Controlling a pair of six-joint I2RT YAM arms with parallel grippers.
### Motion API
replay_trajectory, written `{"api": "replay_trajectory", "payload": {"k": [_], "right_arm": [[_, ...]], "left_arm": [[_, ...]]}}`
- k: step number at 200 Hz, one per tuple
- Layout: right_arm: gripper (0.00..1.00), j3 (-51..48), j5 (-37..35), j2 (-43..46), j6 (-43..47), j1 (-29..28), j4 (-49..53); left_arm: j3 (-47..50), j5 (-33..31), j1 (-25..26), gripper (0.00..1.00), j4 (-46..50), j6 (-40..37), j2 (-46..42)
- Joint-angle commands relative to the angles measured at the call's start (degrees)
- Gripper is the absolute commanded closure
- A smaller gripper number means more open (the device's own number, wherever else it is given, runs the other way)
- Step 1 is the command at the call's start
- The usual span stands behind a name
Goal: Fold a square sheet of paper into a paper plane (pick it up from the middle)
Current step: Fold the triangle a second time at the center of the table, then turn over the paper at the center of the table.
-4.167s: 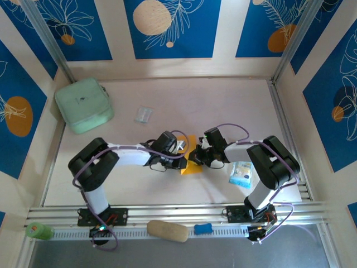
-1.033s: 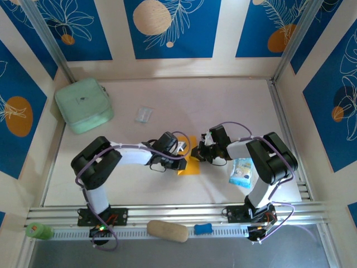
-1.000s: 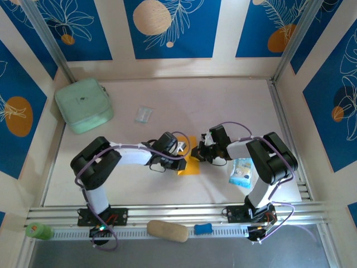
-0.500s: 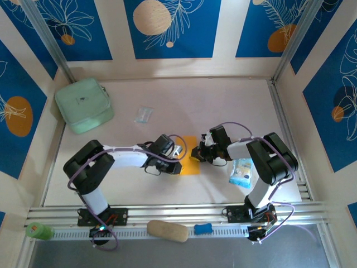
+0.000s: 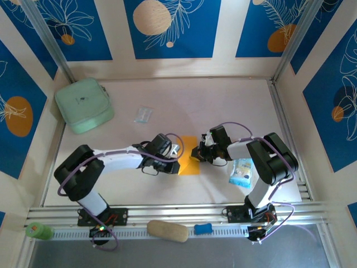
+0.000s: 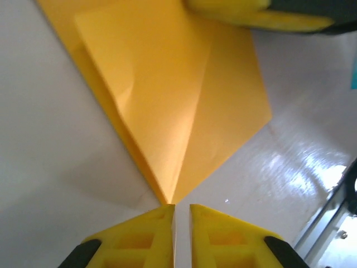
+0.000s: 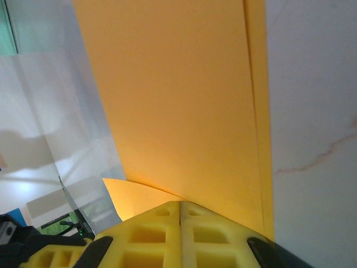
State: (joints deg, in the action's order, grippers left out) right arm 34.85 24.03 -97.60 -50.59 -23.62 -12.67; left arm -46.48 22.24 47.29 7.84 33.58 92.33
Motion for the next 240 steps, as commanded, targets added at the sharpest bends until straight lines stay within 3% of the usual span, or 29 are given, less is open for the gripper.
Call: {"api": "replay_trajectory", "payload": {"k": [1, 37, 73, 172, 207, 240], "right_arm": [[1.0, -2.0, -4.5, -0.7, -0.5, 0.6, 6.0], [1.0, -1.8, -4.3, -0.7, -0.6, 0.4, 6.1], [1.0, -1.9, -4.6, -0.4, -0.4, 0.4, 6.4], [1.0, -1.4, -4.3, -0.4, 0.1, 0.8, 7.3], [1.0, -1.1, -3.4, -0.2, -0.2, 0.6, 6.8], [1.0, -0.4, -3.2, 0.2, -0.3, 0.2, 7.1]], "left_arm": [[-3.1, 2.4, 0.3, 0.86, -4.9, 2.6, 1.4], [-6.2, 9.1, 0.4, 0.86, -6.6, 3.9, 8.5], [-4.7, 8.2, 0.6, 0.87, -2.2, 2.4, 10.3], [4.5, 4.5, 0.6, 0.88, 2.2, 0.3, 4.0], [4.4, 4.9, 0.5, 0.9, -0.8, 1.1, -2.2], [-0.2, 1.5, 0.2, 0.91, -1.5, -0.2, -4.6]]}}
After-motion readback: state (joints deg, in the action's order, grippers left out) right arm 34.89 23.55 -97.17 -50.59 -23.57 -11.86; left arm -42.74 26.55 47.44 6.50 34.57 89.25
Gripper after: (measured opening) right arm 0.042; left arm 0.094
